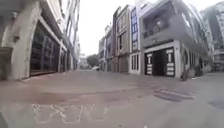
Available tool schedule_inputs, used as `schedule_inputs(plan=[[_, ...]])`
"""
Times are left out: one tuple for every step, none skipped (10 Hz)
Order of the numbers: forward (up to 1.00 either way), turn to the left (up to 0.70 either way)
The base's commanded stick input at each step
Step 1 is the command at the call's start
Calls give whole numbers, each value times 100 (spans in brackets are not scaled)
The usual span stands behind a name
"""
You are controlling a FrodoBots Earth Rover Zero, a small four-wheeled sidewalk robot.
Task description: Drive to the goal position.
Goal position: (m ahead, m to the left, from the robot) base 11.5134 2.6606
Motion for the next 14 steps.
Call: schedule_inputs(plan=[[85, 0], [85, 0], [85, 0], [85, 0], [85, 0], [85, 0], [85, 0], [85, 0], [85, 0], [85, 0], [46, 39], [0, 85], [0, 85], [0, 85]])
